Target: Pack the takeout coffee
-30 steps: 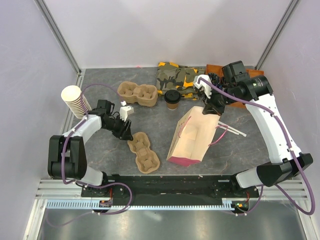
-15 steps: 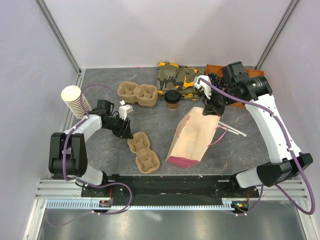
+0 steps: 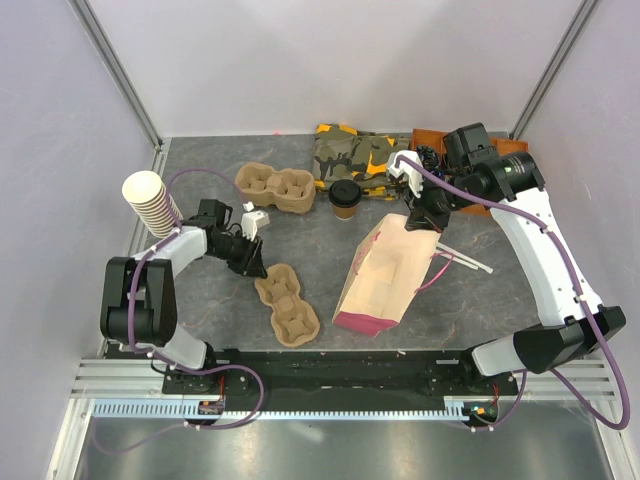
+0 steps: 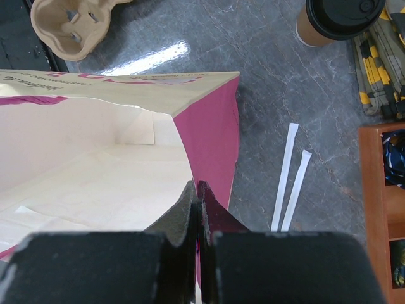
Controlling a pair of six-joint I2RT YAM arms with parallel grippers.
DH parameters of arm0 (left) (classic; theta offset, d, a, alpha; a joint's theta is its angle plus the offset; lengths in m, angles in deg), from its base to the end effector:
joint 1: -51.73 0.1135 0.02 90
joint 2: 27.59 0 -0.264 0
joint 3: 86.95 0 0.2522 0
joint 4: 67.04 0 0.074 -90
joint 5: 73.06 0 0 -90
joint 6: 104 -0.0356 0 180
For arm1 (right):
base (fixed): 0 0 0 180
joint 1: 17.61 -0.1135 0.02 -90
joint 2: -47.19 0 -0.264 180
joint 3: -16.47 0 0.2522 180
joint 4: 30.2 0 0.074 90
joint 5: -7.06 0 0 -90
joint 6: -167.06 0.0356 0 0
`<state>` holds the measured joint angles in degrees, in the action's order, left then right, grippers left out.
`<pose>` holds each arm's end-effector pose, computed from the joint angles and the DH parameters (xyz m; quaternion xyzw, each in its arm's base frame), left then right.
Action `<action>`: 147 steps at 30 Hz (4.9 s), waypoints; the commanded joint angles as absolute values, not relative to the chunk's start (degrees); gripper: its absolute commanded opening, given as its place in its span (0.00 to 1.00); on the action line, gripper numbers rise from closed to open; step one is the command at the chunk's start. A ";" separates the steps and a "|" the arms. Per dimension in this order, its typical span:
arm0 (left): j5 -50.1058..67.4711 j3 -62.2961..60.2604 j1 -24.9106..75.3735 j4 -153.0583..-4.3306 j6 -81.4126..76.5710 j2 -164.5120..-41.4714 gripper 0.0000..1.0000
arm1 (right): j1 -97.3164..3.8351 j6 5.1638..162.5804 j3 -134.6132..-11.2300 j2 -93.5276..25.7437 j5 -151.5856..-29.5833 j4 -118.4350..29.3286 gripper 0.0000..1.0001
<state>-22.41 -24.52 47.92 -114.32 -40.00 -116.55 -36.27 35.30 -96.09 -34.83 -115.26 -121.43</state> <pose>0.2671 -0.0404 0.1673 0.2856 0.8887 -0.3016 0.1943 0.2322 0.0985 0.4123 -0.5284 0.7676 0.2152 0.2920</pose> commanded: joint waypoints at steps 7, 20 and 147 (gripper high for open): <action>-24.01 -21.95 47.34 -114.90 -42.38 -114.52 0.08 | -36.60 34.96 -97.39 -35.51 -116.16 -122.36 0.00; -20.77 3.76 47.42 -137.47 -54.34 -96.59 0.02 | -40.55 29.33 -100.38 -36.31 -118.80 -122.62 0.00; -0.90 25.95 -2.59 -121.76 -84.05 -95.43 0.02 | -50.31 49.46 -113.22 -50.28 -105.36 -115.94 0.00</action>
<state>-0.14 23.98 -1.96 -121.48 -85.24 -94.78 -50.04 48.83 -110.71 -50.26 -105.84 -116.27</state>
